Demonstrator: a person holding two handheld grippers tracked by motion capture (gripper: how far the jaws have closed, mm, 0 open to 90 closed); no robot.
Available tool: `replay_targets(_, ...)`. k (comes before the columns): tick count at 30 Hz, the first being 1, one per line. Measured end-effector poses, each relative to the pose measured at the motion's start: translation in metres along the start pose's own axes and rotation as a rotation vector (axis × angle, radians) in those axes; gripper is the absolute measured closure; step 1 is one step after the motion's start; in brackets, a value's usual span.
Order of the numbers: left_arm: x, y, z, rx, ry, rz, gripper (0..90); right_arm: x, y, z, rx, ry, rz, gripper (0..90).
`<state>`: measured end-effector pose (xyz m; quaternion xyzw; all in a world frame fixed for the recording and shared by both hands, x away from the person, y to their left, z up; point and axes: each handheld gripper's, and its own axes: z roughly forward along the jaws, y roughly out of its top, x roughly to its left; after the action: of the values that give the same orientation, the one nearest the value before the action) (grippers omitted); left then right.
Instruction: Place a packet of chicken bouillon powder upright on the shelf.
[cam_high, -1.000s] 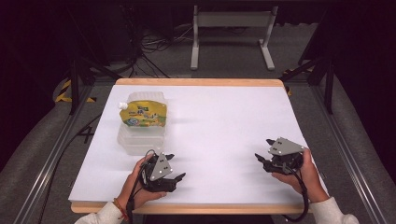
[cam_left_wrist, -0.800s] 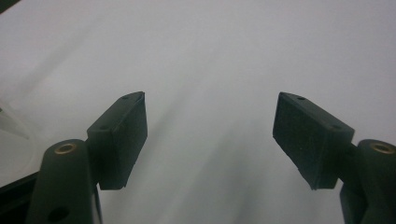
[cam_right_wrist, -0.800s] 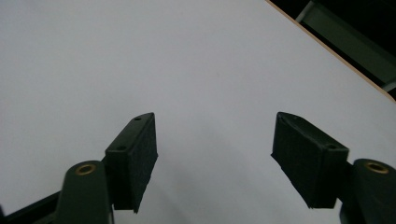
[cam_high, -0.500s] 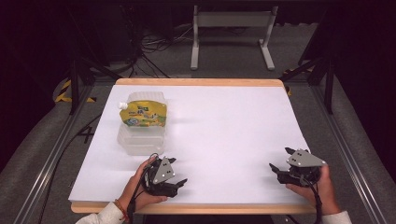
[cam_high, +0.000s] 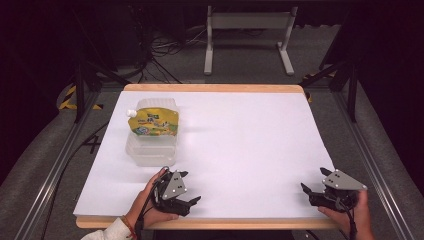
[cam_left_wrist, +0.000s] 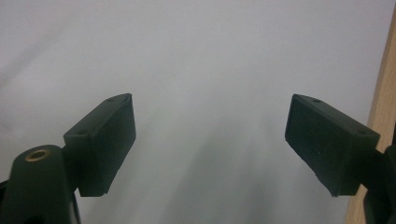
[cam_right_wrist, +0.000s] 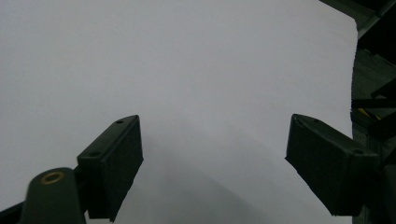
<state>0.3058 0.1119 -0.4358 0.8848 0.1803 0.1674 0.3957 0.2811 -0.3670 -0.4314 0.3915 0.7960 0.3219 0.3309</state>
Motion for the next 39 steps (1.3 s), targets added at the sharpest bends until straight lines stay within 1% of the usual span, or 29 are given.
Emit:
replay_targets(3,0.001,-0.001,0.001,0.005,0.002,0.003,15.4,0.001,-0.003,-0.003,0.001,-0.007,0.002,18.6)
replay_targets(4,0.001,-0.001,0.001,0.004,-0.003,-0.001,15.2,0.0,-0.004,-0.004,-0.006,-0.006,0.008,18.5)
replay_targets(7,0.001,0.0,-0.001,-0.006,0.004,-0.004,14.3,-0.001,-0.006,-0.005,-0.012,-0.008,0.025,18.2)
replay_targets(9,0.002,0.001,0.0,-0.009,-0.002,-0.007,13.5,-0.002,-0.006,-0.005,-0.016,-0.003,0.033,18.2)
replay_targets(11,0.001,0.001,0.001,-0.002,0.004,0.005,12.6,0.001,-0.006,-0.005,-0.017,-0.005,0.021,18.2)
replay_targets(12,0.001,0.001,0.002,0.001,-0.007,0.0,12.2,0.001,-0.006,-0.005,-0.016,-0.004,0.02,18.2)
replay_targets(14,0.001,0.0,0.003,0.007,-0.002,0.007,11.5,0.004,-0.005,-0.005,-0.015,-0.001,0.009,17.9)
replay_targets(16,0.002,0.0,0.004,0.0,-0.011,-0.003,11.1,0.006,-0.004,-0.005,-0.016,0.003,0.008,17.9)
replay_targets(19,0.004,0.0,0.005,0.001,-0.015,-0.002,10.5,0.008,-0.004,-0.005,-0.007,-0.002,-0.007,17.8)
replay_targets(21,0.003,0.0,0.005,-0.001,-0.018,-0.005,10.3,0.009,-0.004,-0.005,-0.006,0.0,-0.006,17.8)
replay_targets(22,0.004,0.0,0.006,0.006,-0.016,0.002,10.3,0.009,-0.004,-0.004,-0.005,0.001,-0.007,17.8)
replay_targets(25,0.005,0.0,0.006,0.009,-0.015,0.004,10.1,0.01,-0.004,-0.003,-0.003,0.002,-0.01,17.7)
replay_targets(28,0.004,0.0,0.006,0.004,-0.016,-0.01,9.9,0.01,-0.004,-0.003,0.0,0.001,-0.017,17.7)
replay_targets(30,0.005,0.001,0.006,0.007,-0.013,-0.003,9.8,0.011,-0.004,-0.003,0.001,0.002,-0.018,17.6)
replay_targets(39,0.005,0.001,0.007,0.02,-0.015,-0.004,9.8,0.012,-0.003,-0.003,0.001,0.005,-0.025,17.6)
